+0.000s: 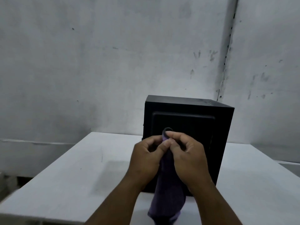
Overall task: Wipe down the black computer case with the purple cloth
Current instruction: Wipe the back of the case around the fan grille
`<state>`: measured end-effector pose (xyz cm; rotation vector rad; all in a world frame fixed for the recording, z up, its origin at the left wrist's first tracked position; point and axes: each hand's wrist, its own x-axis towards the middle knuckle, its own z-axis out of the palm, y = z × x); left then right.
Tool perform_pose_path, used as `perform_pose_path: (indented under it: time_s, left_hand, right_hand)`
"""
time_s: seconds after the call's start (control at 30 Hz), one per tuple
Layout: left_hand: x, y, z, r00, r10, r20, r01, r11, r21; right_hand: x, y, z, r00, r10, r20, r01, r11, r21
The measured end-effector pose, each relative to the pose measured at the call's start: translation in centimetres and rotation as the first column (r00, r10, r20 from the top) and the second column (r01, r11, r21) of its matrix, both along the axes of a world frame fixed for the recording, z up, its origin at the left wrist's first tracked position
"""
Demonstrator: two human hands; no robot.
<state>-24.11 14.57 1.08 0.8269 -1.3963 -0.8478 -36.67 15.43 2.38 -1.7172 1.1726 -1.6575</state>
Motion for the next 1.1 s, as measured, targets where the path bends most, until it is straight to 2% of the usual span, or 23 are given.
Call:
perform_pose_path:
  time_s: [0.07, 0.13, 0.2, 0.27, 0.37, 0.47, 0.57, 0.67, 0.83, 1.0, 1.1]
  left_hand:
    - [1.0, -0.4, 0.4, 0.994, 0.092, -0.062, -0.091, 0.996, 0.009]
    - [1.9, -1.3, 0.7, 0.958, 0.242, -0.154, -0.242, 0.970, 0.019]
    - [3.1, -2.4, 1.0, 0.889, 0.382, -0.254, -0.381, 0.923, 0.052]
    - [4.1, -3.3, 1.1, 0.829, 0.480, -0.288, -0.475, 0.875, 0.094]
    - [4.9, -3.9, 0.8, 0.796, 0.520, -0.310, -0.505, 0.853, 0.135]
    - [5.4, -4.1, 0.2, 0.774, 0.546, -0.319, -0.519, 0.837, 0.174]
    - [6.6, -4.4, -0.3, 0.761, 0.573, -0.305, -0.545, 0.819, 0.179]
    - [8.2, -4.7, -0.6, 0.760, 0.580, -0.294, -0.553, 0.814, 0.177]
    - [8.4, -6.1, -0.1, 0.786, 0.562, -0.257, -0.542, 0.827, 0.152]
    - [5.6, -8.4, 1.2, 0.855, 0.480, -0.198, -0.455, 0.876, 0.161]
    - [4.3, -9.5, 1.4, 0.905, 0.397, -0.151, -0.367, 0.910, 0.191]
  right_hand:
    - [0.1, -0.3, 1.1, 0.990, -0.056, -0.129, 0.049, 0.997, -0.055]
    - [0.7, -0.6, 2.5, 0.954, -0.233, -0.189, 0.193, 0.959, -0.210]
    - [1.8, -1.1, 4.5, 0.875, -0.420, -0.239, 0.332, 0.882, -0.334]
    - [3.4, -2.3, 6.7, 0.779, -0.502, -0.377, 0.392, 0.858, -0.331]
    - [6.3, -5.2, 8.2, 0.638, -0.471, -0.609, 0.439, 0.873, -0.215]
    - [8.0, -7.4, 6.5, 0.550, -0.528, -0.647, 0.473, 0.835, -0.279]
    - [7.8, -8.2, 5.3, 0.568, -0.641, -0.516, 0.497, 0.767, -0.407]
    - [6.8, -7.9, 5.2, 0.605, -0.651, -0.457, 0.491, 0.758, -0.429]
    - [2.0, -6.3, 5.4, 0.745, -0.505, -0.435, 0.355, 0.853, -0.382]
    - [-1.8, -5.0, 6.1, 0.852, -0.299, -0.429, 0.177, 0.937, -0.302]
    - [-1.4, -4.5, 6.0, 0.877, -0.300, -0.376, 0.201, 0.938, -0.281]
